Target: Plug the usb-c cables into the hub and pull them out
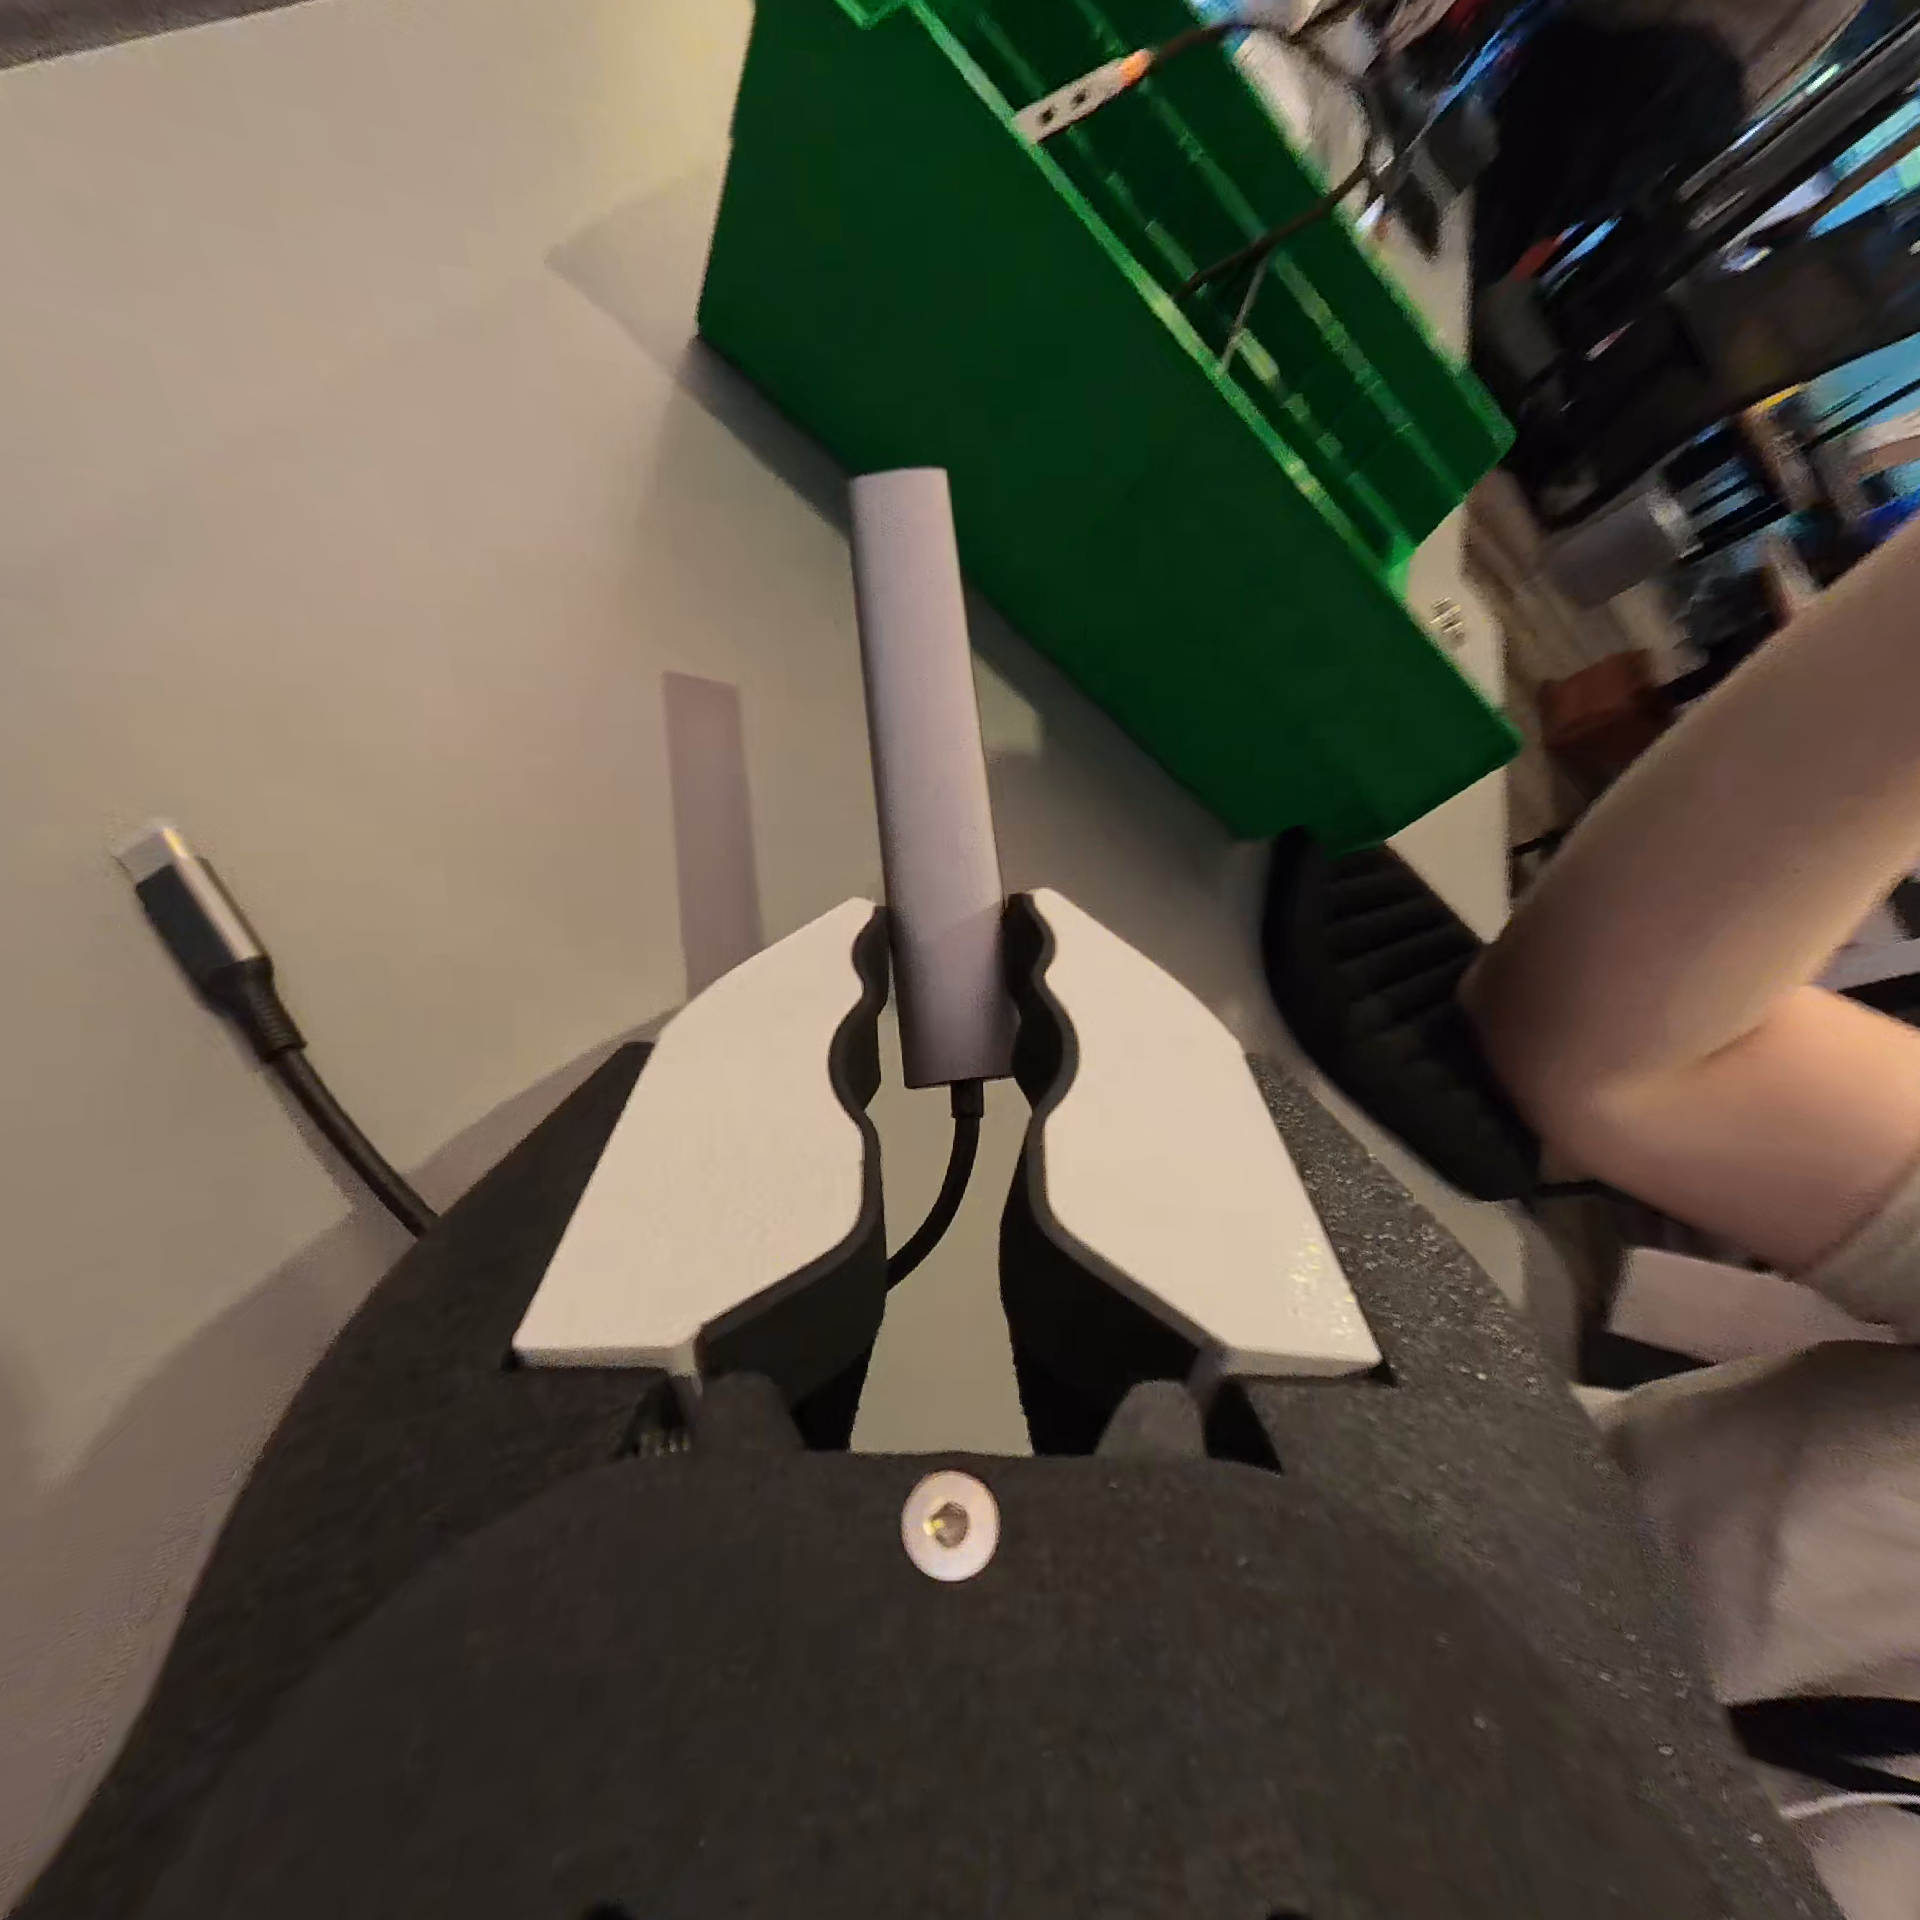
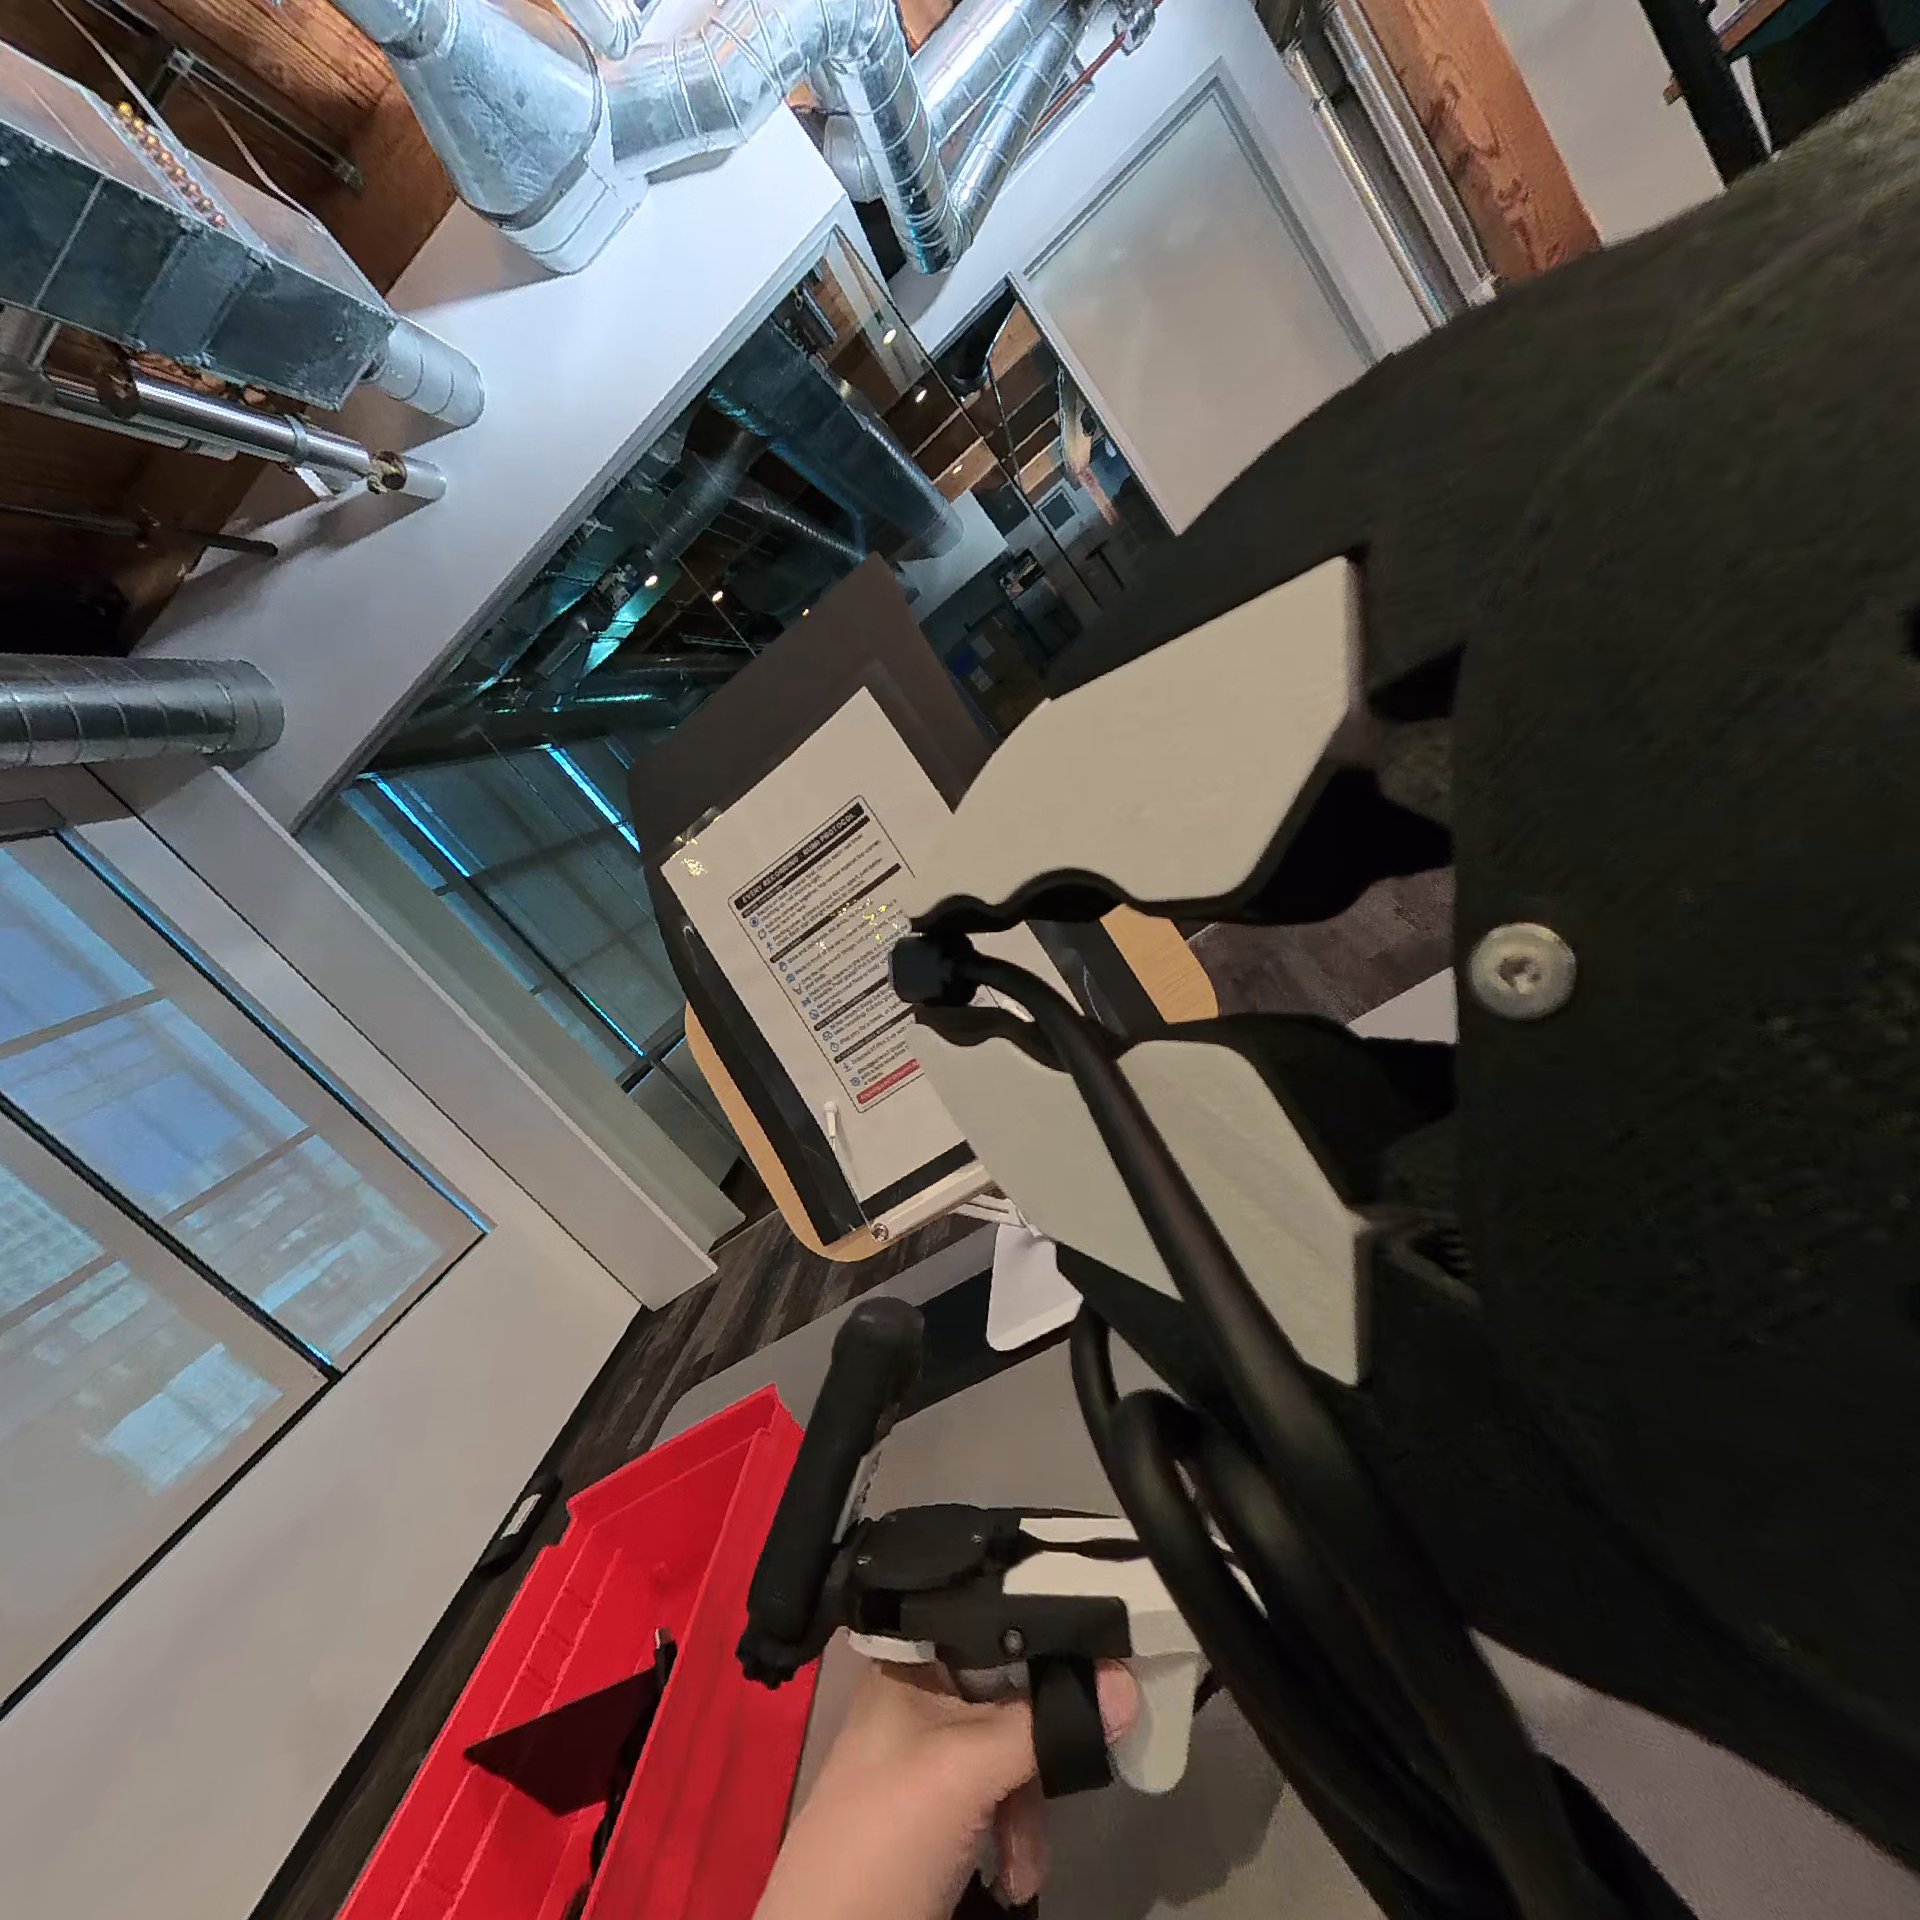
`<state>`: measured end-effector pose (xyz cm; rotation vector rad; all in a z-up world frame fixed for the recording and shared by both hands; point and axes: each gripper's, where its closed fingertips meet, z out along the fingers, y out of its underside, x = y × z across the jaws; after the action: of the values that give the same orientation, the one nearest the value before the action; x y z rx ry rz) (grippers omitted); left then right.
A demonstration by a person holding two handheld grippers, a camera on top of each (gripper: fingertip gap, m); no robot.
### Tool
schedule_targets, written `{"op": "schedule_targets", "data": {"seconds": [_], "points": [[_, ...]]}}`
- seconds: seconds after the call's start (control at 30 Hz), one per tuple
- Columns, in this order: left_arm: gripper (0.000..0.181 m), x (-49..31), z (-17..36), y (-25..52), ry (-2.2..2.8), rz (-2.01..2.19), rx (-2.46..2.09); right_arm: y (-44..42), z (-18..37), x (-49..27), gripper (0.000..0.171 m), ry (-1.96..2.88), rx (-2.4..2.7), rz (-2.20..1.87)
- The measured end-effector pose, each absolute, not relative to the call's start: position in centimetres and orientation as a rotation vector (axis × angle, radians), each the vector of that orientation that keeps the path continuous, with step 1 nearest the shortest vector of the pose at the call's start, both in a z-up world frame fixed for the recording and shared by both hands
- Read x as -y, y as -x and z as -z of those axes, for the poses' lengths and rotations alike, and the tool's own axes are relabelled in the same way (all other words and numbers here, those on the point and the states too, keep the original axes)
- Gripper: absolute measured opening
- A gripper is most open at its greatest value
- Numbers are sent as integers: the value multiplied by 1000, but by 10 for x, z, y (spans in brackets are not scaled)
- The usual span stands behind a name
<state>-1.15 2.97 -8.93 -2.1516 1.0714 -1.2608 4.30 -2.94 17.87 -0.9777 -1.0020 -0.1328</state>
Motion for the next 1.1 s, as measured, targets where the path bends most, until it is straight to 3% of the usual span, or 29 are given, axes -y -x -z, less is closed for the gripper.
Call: {"op": "schedule_targets", "data": {"seconds": [0.57, 0.87, 1.1], "points": [[21, -32, -19, 32, 1773, 1735, -731, -28, -133, 9, 14, 1157, 1180, 102], [21, -27, -79, 51, 1495, 1609, -691, -7, -91, -36, 14, 1373, 1163, 101], [21, -13, -85, 42, 1486, 1363, -815, 36, -71, -47, 13, 1464, 1116, 40]]}}
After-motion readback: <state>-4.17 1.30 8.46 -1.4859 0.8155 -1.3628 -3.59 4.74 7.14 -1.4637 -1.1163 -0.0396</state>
